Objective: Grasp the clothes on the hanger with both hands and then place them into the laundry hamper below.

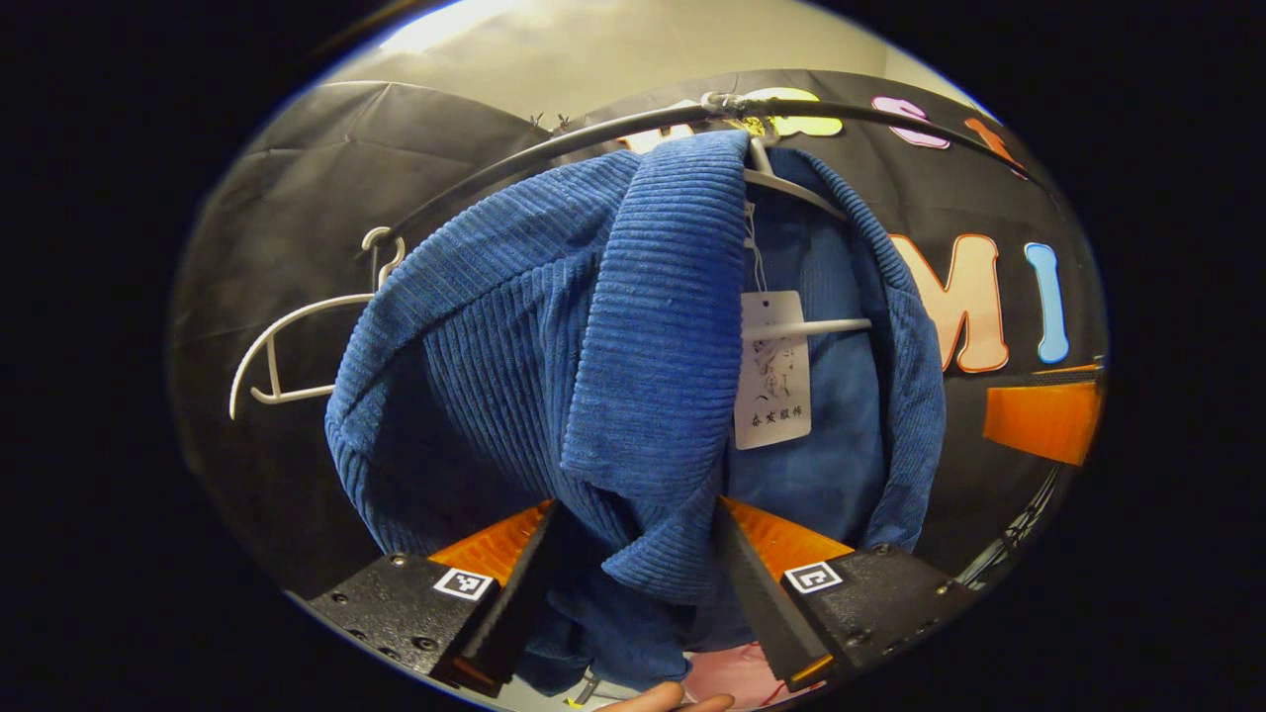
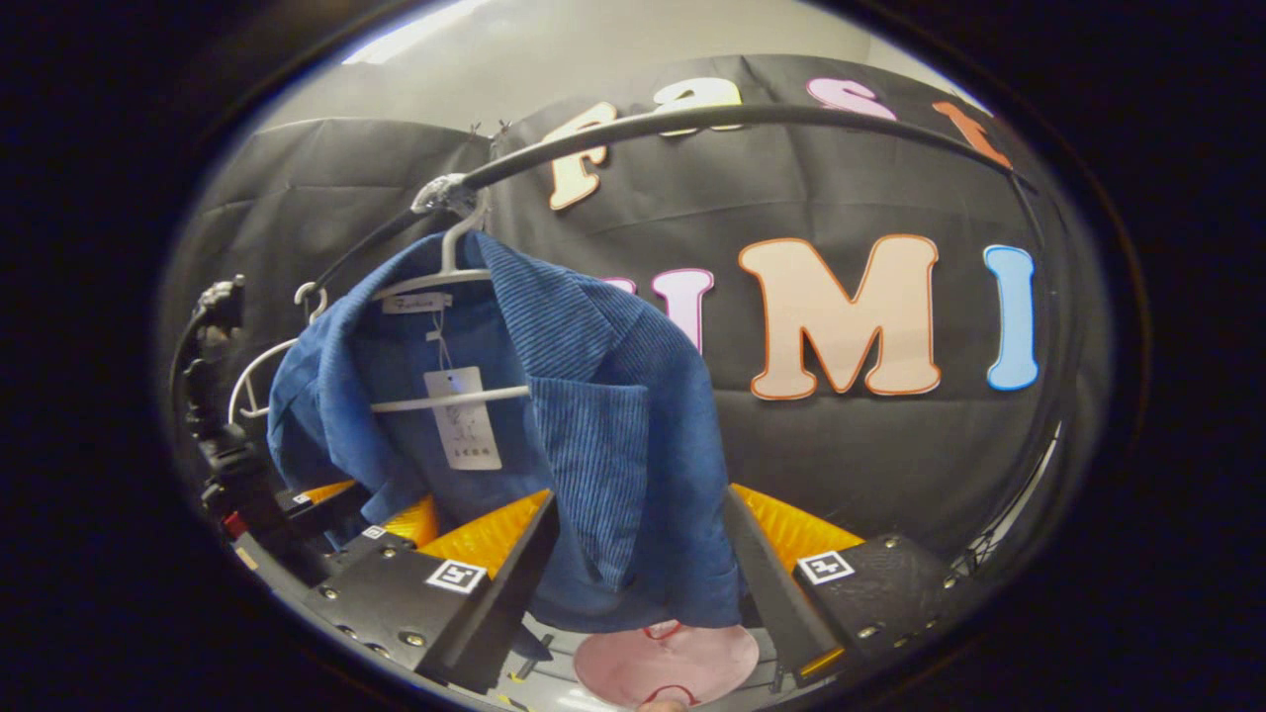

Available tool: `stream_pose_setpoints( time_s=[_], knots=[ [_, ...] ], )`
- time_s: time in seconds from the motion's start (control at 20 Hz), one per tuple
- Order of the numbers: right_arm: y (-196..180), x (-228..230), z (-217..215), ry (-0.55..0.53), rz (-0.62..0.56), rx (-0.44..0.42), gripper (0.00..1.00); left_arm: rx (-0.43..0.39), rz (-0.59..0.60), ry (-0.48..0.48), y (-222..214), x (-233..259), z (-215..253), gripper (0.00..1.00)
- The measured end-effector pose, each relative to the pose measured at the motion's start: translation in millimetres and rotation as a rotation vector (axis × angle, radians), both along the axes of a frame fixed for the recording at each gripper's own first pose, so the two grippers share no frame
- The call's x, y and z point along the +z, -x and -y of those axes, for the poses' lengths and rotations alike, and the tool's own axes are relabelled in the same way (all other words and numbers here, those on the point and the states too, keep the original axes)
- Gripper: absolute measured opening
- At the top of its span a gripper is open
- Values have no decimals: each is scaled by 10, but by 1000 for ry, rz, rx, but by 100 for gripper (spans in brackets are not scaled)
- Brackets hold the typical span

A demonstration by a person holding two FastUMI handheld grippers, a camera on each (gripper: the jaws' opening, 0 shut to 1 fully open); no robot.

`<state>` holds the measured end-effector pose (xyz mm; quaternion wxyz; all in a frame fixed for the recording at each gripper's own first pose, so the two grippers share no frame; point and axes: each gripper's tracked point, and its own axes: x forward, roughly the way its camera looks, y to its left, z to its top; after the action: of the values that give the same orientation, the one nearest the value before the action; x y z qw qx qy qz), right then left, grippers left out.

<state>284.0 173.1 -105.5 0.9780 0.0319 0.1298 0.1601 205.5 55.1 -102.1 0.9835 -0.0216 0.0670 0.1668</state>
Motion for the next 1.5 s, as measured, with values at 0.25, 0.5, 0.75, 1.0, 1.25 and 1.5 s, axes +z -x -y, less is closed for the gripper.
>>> stream_pose_setpoints(
  time_s=[0.25,0.5,0.75,1.0,1.25,1.5],
  knots=[
    [-258,-109,-194,-29,0,21,99,-50,-40,-12,-30,-23,15,78],
    [-471,-166,-367,-53,8,29,99,-75,-24,-1,-52,8,-70,33],
    [-752,-201,-442,-57,20,7,98,-141,-47,111,-50,-15,-31,12],
    [-1034,-204,-419,-92,11,-22,85,-208,-68,152,21,-7,9,6],
    [-1034,-242,-432,-128,-30,-4,23,-301,-50,122,161,107,181,3],
    [-709,-65,-200,-86,13,-44,8,-318,-28,122,411,266,146,0]
  ],
)
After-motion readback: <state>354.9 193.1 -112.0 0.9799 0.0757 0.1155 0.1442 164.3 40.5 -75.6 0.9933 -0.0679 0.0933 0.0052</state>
